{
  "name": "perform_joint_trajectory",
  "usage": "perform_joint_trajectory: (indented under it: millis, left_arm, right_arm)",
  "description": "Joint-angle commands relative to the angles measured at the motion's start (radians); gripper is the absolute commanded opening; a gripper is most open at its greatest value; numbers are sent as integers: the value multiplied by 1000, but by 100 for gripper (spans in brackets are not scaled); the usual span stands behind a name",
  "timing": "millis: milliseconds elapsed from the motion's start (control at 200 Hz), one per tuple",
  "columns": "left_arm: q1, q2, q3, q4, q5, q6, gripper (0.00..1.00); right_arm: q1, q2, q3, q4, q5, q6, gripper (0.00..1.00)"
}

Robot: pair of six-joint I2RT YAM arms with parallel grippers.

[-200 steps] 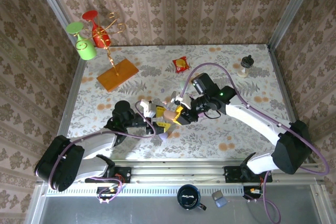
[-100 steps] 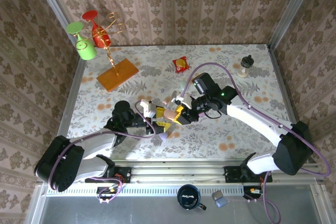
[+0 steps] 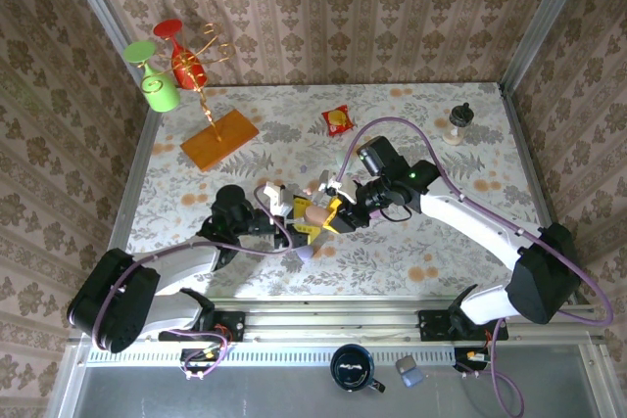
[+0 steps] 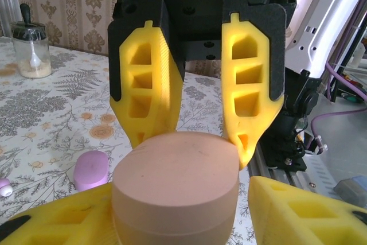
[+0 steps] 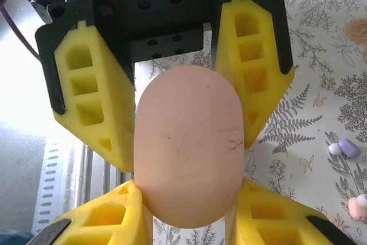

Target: Insert the wireless bluetooth earbuds into the charging case

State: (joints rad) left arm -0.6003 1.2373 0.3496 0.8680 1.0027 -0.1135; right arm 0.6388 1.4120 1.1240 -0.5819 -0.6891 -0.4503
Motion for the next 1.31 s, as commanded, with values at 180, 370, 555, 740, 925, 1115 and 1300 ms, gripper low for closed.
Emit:
perform_joint_trajectory:
  millis: [180,370,555,740,925,1115,1300]
  left_arm:
    - [2,5,18,47,30,-32,53]
    - [0,7,23,59,30,-40,47]
    - [-4,20,29,71,47,-51,37]
    - [-5,15,18,74,47,-26,30]
    - [-6,1,2,77,48,6,28]
    - [-6,-16,-15,72,44,37,27]
    - [-6,-20,-23,71,35,51,27]
  right_arm:
    - [-7,-44,-16,10,-34,-10,31]
    - [-7,-27,-9,6,-42,-10,31]
    - [-7,-27,-10,6,-28,-5,31]
    - [-8,-48,-31,72,1,48,46]
    - [-18,-75,-58,170,102,160,62]
    - [-57,-95,-64,219,123,238,69]
    - [-83,-110,-78,250,72,268,75]
